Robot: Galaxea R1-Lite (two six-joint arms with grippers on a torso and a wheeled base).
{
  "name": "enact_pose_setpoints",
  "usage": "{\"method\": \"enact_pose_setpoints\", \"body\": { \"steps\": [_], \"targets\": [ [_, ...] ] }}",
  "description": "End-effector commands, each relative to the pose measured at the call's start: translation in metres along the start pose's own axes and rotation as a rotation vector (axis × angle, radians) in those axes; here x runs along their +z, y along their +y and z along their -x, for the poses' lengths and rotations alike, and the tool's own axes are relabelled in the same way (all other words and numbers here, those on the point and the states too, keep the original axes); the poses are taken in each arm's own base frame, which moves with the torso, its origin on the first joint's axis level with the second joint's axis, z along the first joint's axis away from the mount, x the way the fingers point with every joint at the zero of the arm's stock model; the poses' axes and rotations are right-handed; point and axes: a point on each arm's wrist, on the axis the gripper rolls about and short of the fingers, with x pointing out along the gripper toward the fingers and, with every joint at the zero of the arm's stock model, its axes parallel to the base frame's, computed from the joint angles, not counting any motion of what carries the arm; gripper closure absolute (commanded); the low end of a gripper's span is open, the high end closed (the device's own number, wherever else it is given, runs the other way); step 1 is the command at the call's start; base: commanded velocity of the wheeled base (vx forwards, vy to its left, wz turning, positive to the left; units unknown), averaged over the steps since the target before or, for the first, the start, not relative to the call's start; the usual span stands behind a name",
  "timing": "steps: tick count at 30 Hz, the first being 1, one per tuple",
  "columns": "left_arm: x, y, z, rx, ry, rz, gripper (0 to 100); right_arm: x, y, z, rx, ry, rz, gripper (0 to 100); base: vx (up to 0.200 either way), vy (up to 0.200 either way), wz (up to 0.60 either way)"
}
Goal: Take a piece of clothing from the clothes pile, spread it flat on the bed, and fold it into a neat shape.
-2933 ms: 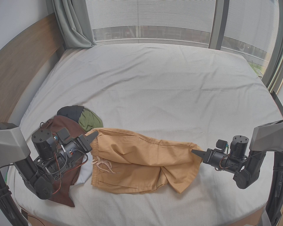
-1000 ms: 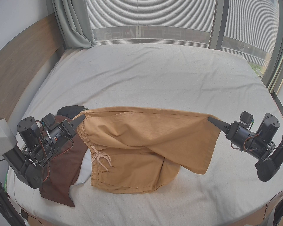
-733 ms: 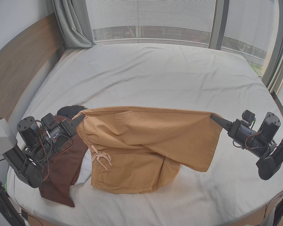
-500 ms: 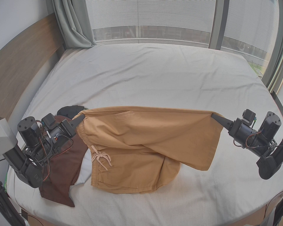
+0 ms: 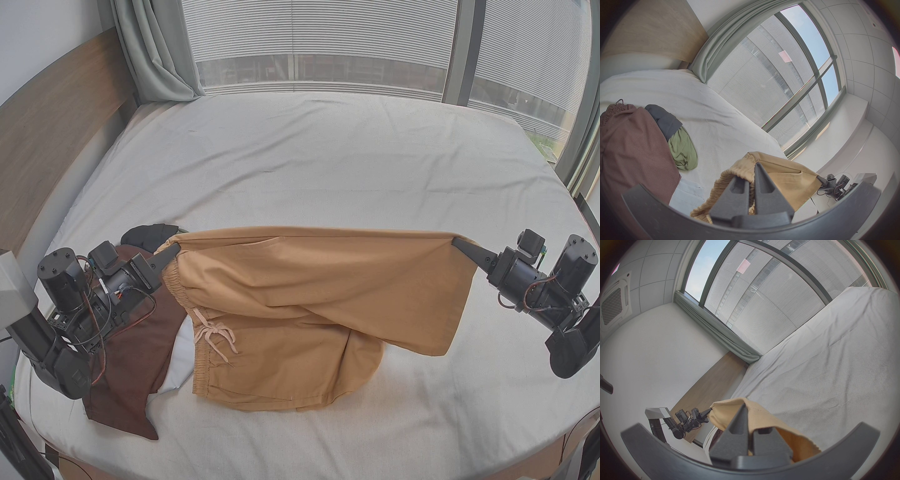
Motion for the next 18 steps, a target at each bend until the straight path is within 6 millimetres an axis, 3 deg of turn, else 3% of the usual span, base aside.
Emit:
{"method": "enact_pose_setpoints", "body": {
  "steps": [1, 18],
  "targets": [
    [0.0001, 0.0016, 0.0002, 0.005, -0.001, 0.001, 100, 0.0022, -0.0013, 0.0001, -0.003, -0.008, 0.004, 100, 0.0, 0.0, 0.0],
    [-0.0002, 0.0038, -0.0014, 0.009, -0.001, 0.0, 100, 0.0021, -0.0029, -0.0009, -0.007, -0.009, 0.005, 100, 0.0, 0.0, 0.0]
  ]
}}
